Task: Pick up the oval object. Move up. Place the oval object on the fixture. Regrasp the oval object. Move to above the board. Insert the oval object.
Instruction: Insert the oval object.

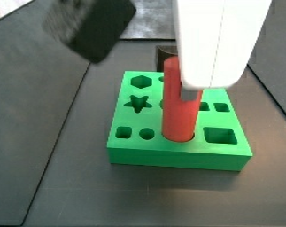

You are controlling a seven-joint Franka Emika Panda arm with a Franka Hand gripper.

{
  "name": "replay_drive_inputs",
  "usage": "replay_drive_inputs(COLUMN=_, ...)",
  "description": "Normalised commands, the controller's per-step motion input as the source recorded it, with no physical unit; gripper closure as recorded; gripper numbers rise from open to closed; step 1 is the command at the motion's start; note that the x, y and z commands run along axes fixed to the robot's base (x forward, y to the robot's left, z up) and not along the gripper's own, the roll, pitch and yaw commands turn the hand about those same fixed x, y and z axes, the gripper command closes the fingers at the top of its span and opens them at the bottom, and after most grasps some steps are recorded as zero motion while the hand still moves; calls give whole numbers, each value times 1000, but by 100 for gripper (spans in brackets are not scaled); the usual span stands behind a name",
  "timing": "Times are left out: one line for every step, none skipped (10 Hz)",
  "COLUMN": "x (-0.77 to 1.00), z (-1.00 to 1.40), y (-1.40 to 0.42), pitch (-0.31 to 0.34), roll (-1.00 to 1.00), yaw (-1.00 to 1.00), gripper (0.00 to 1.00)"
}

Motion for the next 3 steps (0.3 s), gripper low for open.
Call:
replay_drive_inputs(x=211, z=-134, y=0, pitch=-11, roll=467, yaw=583, gripper=100)
replay_drive_inputs(x=37, z=-89, y=0, pitch=0, roll=113, yaw=109, gripper=100)
replay_drive_inputs(x=0, z=0, y=0, pitch=0, roll=0, yaw=0, gripper=100)
